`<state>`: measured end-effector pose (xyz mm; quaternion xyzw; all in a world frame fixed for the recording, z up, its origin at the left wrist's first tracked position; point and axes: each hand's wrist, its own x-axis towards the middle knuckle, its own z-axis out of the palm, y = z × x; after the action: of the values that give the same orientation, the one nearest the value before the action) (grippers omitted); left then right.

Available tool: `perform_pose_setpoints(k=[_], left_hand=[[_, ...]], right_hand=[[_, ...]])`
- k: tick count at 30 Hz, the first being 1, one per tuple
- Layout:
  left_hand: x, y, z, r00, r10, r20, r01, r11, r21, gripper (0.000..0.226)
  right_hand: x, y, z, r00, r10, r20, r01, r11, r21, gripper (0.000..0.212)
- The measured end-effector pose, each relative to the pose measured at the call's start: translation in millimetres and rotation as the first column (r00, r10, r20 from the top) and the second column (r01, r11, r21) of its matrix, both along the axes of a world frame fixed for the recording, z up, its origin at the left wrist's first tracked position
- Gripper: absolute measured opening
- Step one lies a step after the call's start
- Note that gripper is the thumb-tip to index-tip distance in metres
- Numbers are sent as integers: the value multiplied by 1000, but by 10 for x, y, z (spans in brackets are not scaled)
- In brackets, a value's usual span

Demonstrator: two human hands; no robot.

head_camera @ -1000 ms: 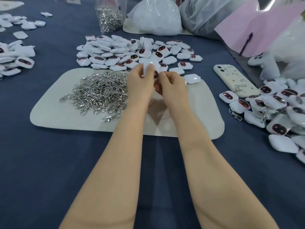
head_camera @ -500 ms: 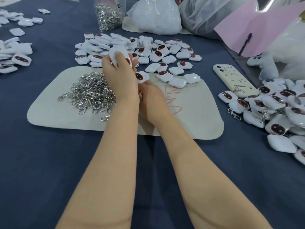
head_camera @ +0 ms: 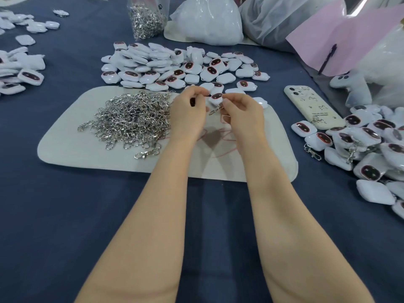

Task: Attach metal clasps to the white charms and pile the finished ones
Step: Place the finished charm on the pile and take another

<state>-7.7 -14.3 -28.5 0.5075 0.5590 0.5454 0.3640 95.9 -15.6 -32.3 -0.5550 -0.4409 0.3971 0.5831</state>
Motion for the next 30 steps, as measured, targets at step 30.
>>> perform_pose_setpoints(k=[30], left_hand=[[76, 17, -18, 938, 69, -340, -37, 994, 100, 14]], right_hand=[[-87, 3, -47, 925, -57, 375, 11, 992, 125, 11]])
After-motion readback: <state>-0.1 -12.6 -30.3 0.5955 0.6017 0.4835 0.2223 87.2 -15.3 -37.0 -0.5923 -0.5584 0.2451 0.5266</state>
